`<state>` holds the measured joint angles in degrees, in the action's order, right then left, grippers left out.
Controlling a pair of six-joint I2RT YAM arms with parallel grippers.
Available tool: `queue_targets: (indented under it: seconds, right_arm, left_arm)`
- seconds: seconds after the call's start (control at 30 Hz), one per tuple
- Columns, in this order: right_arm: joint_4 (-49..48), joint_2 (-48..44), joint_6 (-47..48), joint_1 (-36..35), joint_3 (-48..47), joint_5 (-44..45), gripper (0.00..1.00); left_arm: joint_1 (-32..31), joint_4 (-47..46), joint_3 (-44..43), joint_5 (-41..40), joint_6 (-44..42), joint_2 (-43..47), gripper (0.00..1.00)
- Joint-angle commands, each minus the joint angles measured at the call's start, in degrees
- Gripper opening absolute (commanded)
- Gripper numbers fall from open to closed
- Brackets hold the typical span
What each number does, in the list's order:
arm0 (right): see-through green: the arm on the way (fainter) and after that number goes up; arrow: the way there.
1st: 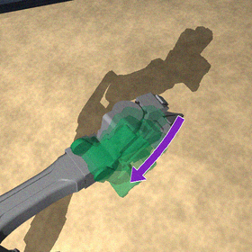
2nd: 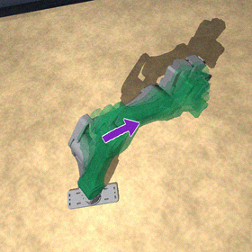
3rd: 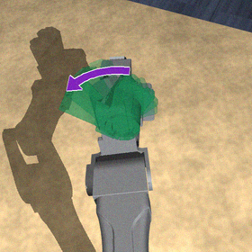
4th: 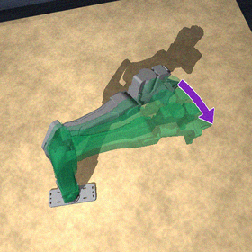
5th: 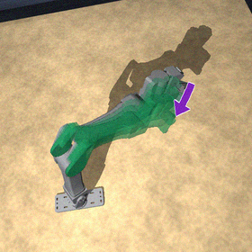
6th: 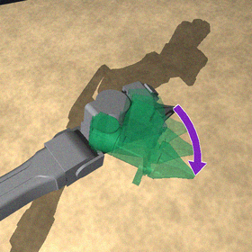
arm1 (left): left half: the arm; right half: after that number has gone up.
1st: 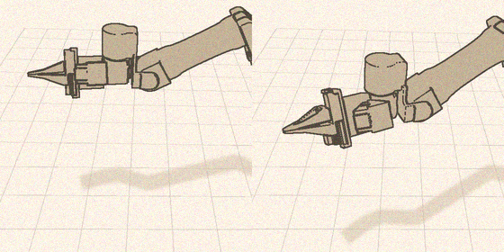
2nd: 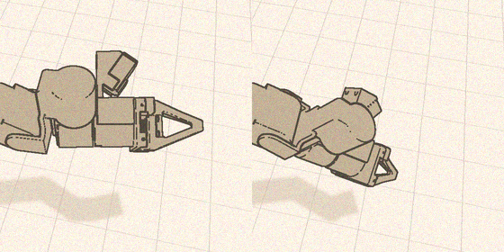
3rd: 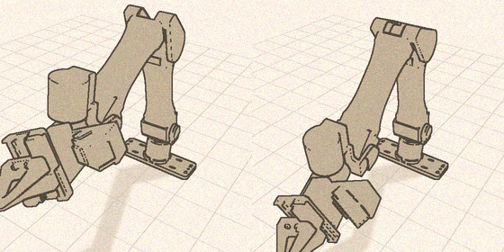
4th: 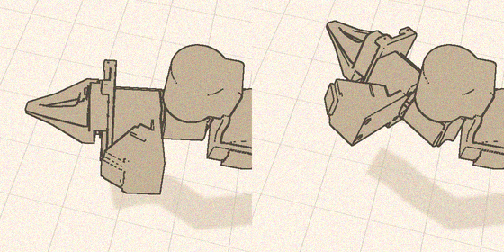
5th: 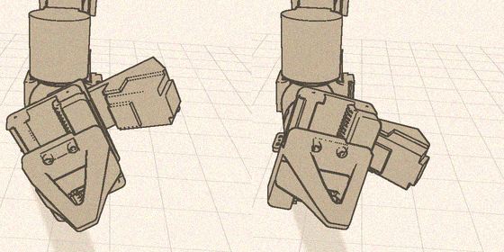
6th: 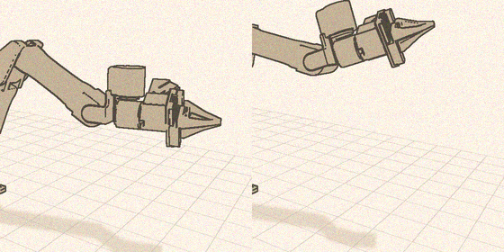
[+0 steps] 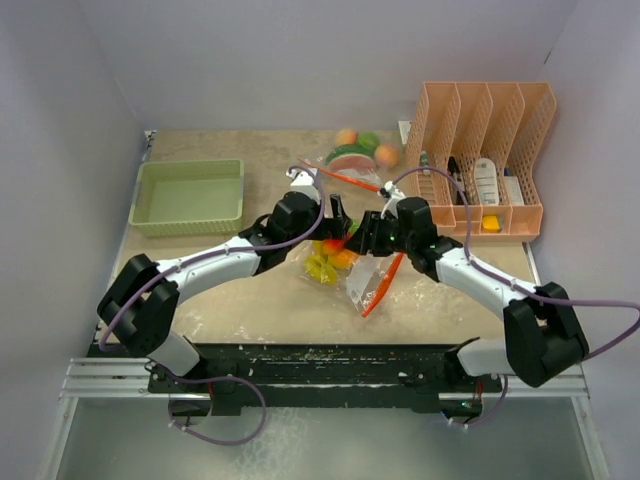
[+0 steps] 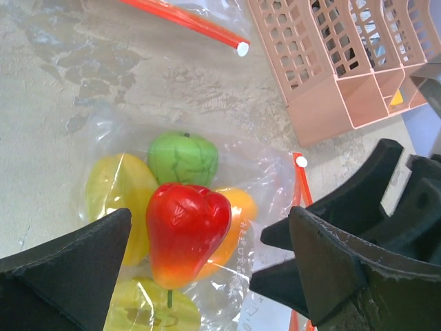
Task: Open the zip-top bag and remove the fake food
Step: Pick up the fake fruit from the zipper food storage bag.
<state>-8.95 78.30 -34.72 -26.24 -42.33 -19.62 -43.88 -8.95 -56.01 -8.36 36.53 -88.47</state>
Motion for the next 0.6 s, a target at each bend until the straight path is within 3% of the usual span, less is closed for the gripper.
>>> queue_targets:
  seconds: [0.0,0.23,0.37,0.43,0.57]
  right_arm:
    - [4.7,-3.8,1.6,-0.1,-0.8,4.5,0.55]
    - [9.6,-13.8,0.2,0.9,2.7,17.6,0.58]
    - [11.9,-18.4,0.2,3.8,4.3,18.4,0.59]
    - [12.2,-19.7,0.4,4.6,4.6,18.0,0.59]
    - [12.6,-19.8,0.8,5.1,4.4,17.4,0.59]
  left_arm:
    - [0.2,-0.6,-2.9,-0.1,-2.7,-2.9,0.99]
    - [0.2,-4.3,-2.7,4.4,-4.8,-6.5,0.99]
    - [0.1,-3.0,-3.0,3.6,-5.3,-7.9,1.0]
    - [0.1,-2.8,-2.8,3.2,-5.0,-8.4,0.92]
    - [0.1,-3.5,-2.6,4.4,-4.7,-8.3,0.64]
